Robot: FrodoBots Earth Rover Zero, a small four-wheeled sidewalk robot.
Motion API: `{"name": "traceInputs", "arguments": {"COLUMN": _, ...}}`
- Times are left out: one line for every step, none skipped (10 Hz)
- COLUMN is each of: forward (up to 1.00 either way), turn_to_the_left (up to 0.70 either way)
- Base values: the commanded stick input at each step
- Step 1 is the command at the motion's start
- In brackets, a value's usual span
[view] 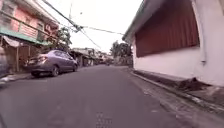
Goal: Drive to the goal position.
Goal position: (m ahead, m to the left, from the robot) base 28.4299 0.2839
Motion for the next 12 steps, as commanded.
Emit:
{"name": "traceInputs", "arguments": {"forward": 1.00, "turn_to_the_left": 0.00}}
{"name": "traceInputs", "arguments": {"forward": 1.00, "turn_to_the_left": 0.00}}
{"name": "traceInputs", "arguments": {"forward": 1.00, "turn_to_the_left": 0.00}}
{"name": "traceInputs", "arguments": {"forward": 1.00, "turn_to_the_left": 0.00}}
{"name": "traceInputs", "arguments": {"forward": 1.00, "turn_to_the_left": 0.00}}
{"name": "traceInputs", "arguments": {"forward": 1.00, "turn_to_the_left": 0.00}}
{"name": "traceInputs", "arguments": {"forward": 1.00, "turn_to_the_left": 0.00}}
{"name": "traceInputs", "arguments": {"forward": 1.00, "turn_to_the_left": 0.00}}
{"name": "traceInputs", "arguments": {"forward": 1.00, "turn_to_the_left": 0.00}}
{"name": "traceInputs", "arguments": {"forward": 1.00, "turn_to_the_left": 0.00}}
{"name": "traceInputs", "arguments": {"forward": 1.00, "turn_to_the_left": 0.00}}
{"name": "traceInputs", "arguments": {"forward": 1.00, "turn_to_the_left": 0.00}}
